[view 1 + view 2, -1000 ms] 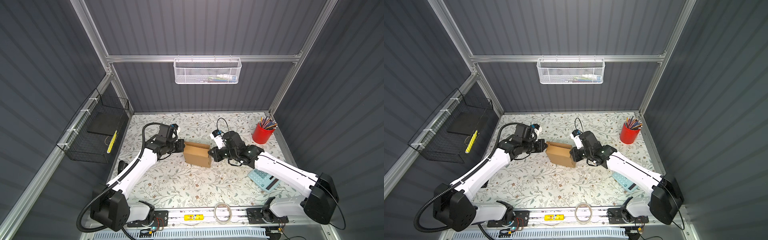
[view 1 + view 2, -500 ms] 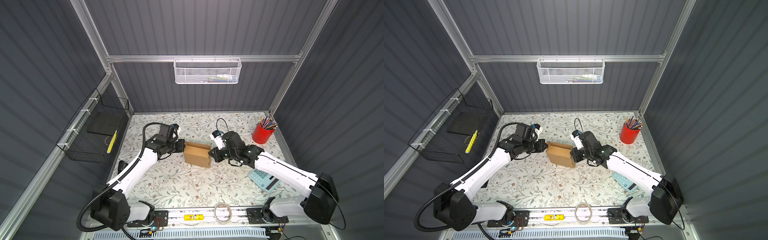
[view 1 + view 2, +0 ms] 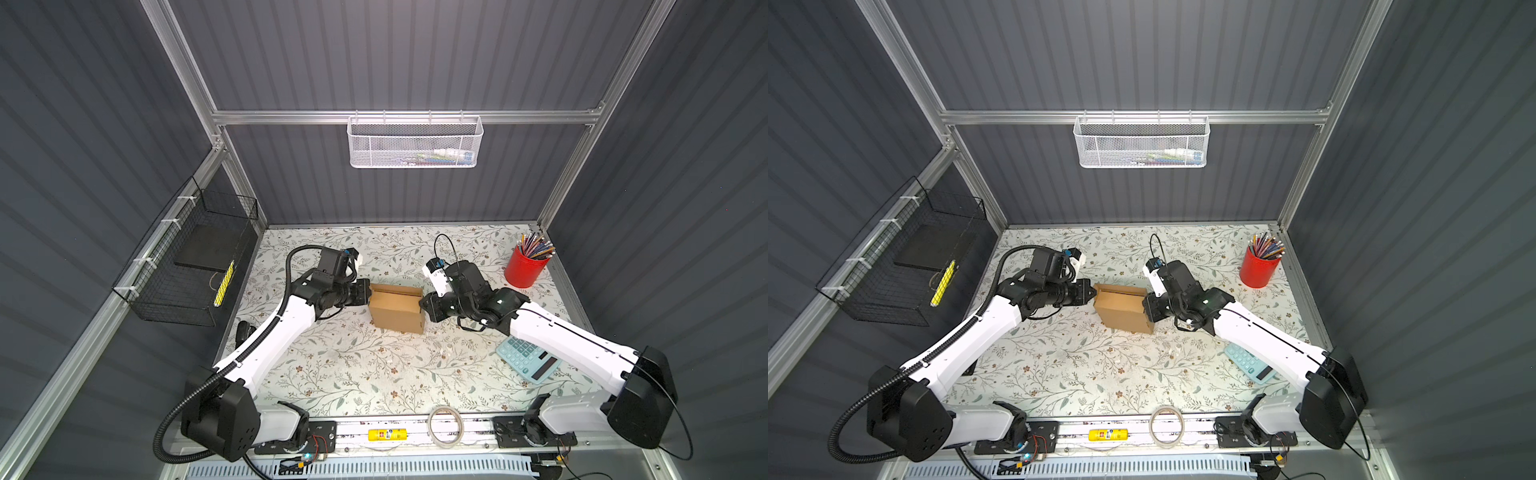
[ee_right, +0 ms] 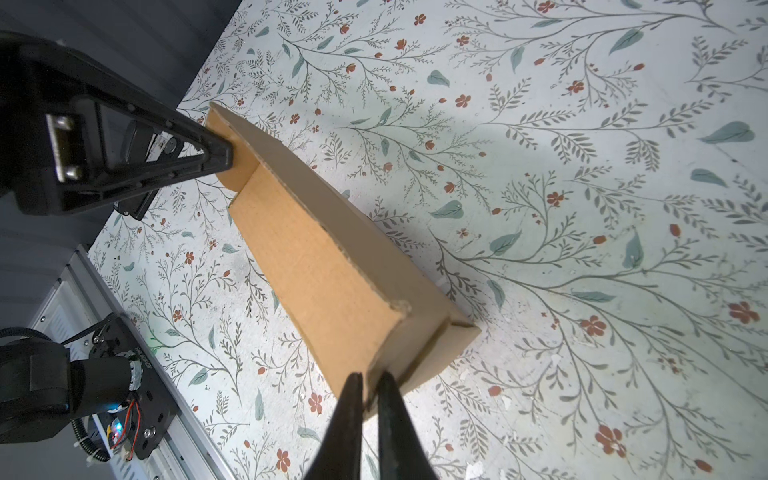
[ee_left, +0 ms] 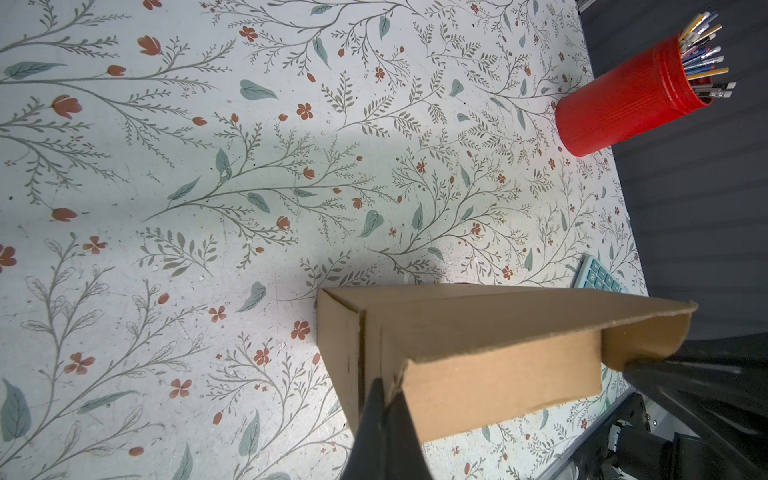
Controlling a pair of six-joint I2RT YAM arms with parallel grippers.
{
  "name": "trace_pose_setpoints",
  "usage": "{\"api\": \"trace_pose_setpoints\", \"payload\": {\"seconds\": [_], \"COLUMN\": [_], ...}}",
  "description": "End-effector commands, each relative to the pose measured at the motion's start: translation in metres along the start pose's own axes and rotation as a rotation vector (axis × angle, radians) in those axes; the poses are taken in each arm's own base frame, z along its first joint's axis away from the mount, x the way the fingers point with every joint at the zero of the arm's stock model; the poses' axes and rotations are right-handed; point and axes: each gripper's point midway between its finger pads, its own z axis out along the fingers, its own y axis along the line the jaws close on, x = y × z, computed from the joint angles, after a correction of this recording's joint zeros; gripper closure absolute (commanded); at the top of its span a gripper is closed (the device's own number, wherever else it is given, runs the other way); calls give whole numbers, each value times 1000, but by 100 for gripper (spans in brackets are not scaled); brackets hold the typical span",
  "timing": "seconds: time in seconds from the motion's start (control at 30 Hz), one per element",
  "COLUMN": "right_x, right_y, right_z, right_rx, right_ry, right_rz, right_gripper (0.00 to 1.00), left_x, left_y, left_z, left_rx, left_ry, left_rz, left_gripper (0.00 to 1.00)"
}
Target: Fold the paper box
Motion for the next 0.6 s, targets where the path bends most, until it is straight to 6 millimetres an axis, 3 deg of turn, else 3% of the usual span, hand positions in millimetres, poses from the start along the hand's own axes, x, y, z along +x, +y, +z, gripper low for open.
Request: {"api": "trace_pose_setpoints", "payload": {"seconds": [0.0, 0.57], "right_x": [-10, -9], "right_y": [4, 4], "right_z": [-3, -6], "right_rx": [5, 9], "right_ry": [-21, -7], "right_rz": [0, 4], "right_gripper": [89, 93], "left_x": [-5, -8], "left_y": [-13, -15], "left_z": [-5, -13], "left_rx": [35, 32], "left_ry": [2, -8], "left_rz": [31, 38], "left_gripper": [100, 100]}}
